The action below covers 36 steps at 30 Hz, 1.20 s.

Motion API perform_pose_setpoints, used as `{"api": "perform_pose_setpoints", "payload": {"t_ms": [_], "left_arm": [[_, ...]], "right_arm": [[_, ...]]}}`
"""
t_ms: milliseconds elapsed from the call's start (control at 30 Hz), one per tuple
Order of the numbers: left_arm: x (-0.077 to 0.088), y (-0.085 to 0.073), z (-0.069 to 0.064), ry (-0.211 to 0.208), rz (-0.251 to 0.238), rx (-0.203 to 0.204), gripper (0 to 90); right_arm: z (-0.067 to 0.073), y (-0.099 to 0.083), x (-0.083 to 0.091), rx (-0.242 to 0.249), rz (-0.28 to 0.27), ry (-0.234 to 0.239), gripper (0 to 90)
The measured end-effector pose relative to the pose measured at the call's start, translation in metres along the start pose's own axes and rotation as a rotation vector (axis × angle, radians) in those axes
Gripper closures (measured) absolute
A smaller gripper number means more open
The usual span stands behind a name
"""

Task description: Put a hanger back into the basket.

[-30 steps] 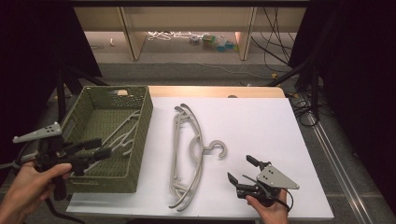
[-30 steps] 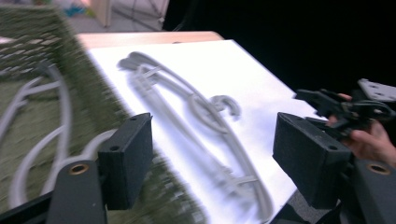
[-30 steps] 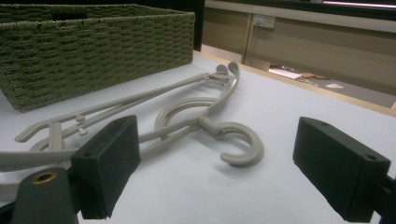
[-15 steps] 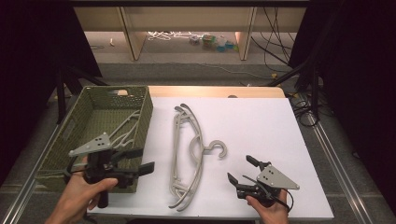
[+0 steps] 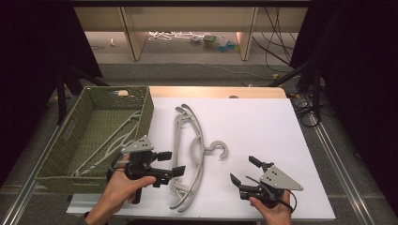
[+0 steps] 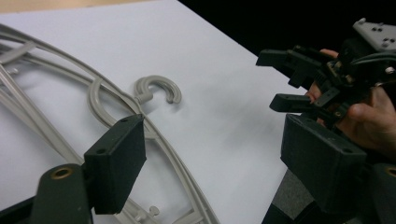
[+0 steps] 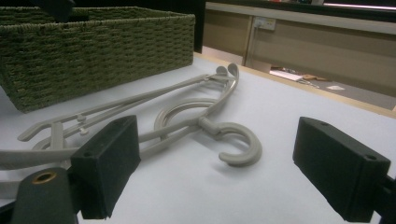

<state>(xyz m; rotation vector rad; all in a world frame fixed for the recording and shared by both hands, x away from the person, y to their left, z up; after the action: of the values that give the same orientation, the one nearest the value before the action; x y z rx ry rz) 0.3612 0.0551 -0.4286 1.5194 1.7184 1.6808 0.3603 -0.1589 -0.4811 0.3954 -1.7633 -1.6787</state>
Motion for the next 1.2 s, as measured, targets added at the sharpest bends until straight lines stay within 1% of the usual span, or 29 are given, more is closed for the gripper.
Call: {"api": "perform_pose_setpoints", "payload": {"t_ms": [33,67,100,133,167,200,233,300,333,367,400,433,533,567,633,667,767,800,833,967,1000,1033,1067,1100,1133,1167,1200], "left_arm": [[-0.005,-0.002,0.001,0.005,0.012,0.0,21.6],[-0.01,-0.004,0.001,0.0,0.023,0.006,21.6],[-0.015,-0.007,0.002,0.003,0.037,0.006,21.3],[-0.02,-0.009,0.002,0.002,0.046,0.011,20.3],[-0.025,-0.012,0.004,0.004,0.063,0.008,20.3],[-0.03,-0.013,0.005,0.004,0.067,0.012,20.2],[-0.034,-0.016,0.006,-0.001,0.082,0.006,20.0],[-0.043,-0.018,0.008,0.009,0.084,0.015,19.9],[-0.046,-0.019,0.009,0.01,0.089,0.015,20.0],[-0.05,-0.021,0.01,0.018,0.101,0.016,20.0],[-0.053,-0.023,0.011,0.022,0.11,0.004,20.1],[-0.056,-0.025,0.012,0.03,0.114,0.002,20.1],[-0.063,-0.031,0.012,0.034,0.131,0.007,20.1],[-0.065,-0.033,0.012,0.034,0.136,0.009,20.1],[-0.069,-0.037,0.013,0.038,0.151,0.005,20.1],[-0.071,-0.039,0.012,0.039,0.157,0.008,20.1],[-0.077,-0.044,0.011,0.039,0.176,0.002,20.1],[-0.079,-0.045,0.01,0.033,0.177,0.003,20.1],[-0.08,-0.046,0.01,0.037,0.179,0.004,20.1],[-0.088,-0.047,0.009,0.044,0.195,-0.003,20.1],[-0.09,-0.048,0.009,0.046,0.203,-0.006,20.1],[-0.092,-0.048,0.009,0.045,0.208,-0.009,20.4],[-0.093,-0.049,0.009,0.048,0.213,-0.011,20.4],[-0.095,-0.049,0.009,0.051,0.216,-0.013,20.4],[-0.097,-0.05,0.01,0.052,0.223,-0.014,20.4],[-0.098,-0.051,0.01,0.05,0.231,-0.011,20.4],[-0.1,-0.053,0.01,0.051,0.244,-0.014,20.5]], "right_arm": [[-0.001,0.0,0.001,-0.004,0.001,0.0,15.4],[-0.001,0.0,0.0,-0.007,-0.008,0.001,15.4],[-0.003,0.001,0.0,0.002,-0.015,-0.011,15.4],[-0.002,-0.001,0.002,-0.01,-0.002,0.0,15.4],[-0.002,-0.001,0.002,-0.01,-0.002,0.0,15.4],[-0.002,-0.001,0.001,-0.01,-0.002,0.0,15.4],[-0.002,-0.001,0.001,-0.01,-0.003,0.004,15.4],[-0.002,-0.001,0.002,-0.006,-0.001,0.004,15.4],[-0.003,-0.001,0.002,0.001,-0.006,-0.005,15.4],[-0.002,-0.001,0.002,-0.005,-0.001,0.002,15.4],[-0.005,0.0,0.002,0.021,-0.018,-0.005,15.4],[-0.002,-0.002,0.003,-0.002,-0.001,-0.001,15.4],[-0.003,-0.002,0.003,0.002,0.004,-0.005,15.4],[-0.001,-0.001,0.002,0.007,-0.005,0.01,15.4],[-0.001,-0.001,0.002,0.008,-0.005,0.009,15.4],[0.0,-0.002,0.002,0.006,0.004,0.005,15.4],[-0.001,-0.001,0.002,0.013,0.002,0.007,15.4],[-0.001,-0.001,0.002,0.009,0.001,0.002,15.4],[-0.003,0.0,0.0,0.034,-0.009,-0.002,15.4],[-0.003,0.0,0.0,0.035,-0.007,0.0,15.4],[-0.001,-0.001,0.001,0.014,0.0,0.0,15.4],[-0.001,0.001,0.0,0.016,-0.022,0.005,15.4],[-0.003,0.001,0.0,0.028,-0.023,-0.002,15.4],[-0.003,0.001,0.0,0.028,-0.023,-0.002,15.4],[-0.002,-0.001,0.001,0.014,-0.005,0.0,15.4],[-0.003,0.0,0.001,0.032,-0.013,-0.004,15.4],[-0.001,-0.001,0.002,0.014,-0.002,0.001,15.4]]}}
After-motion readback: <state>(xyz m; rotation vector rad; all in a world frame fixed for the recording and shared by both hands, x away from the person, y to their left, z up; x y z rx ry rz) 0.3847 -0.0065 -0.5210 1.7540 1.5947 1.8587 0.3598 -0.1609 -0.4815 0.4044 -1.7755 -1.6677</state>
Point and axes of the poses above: each handheld gripper's, and its own axes: x roughly backward along the jaws, y roughly out of its top, z roughly to its left, the point moved 10 cm from there along -x, roughly forward along the jaws, and after that the axes turned 5 degrees about -x, right-handed, at the moved point
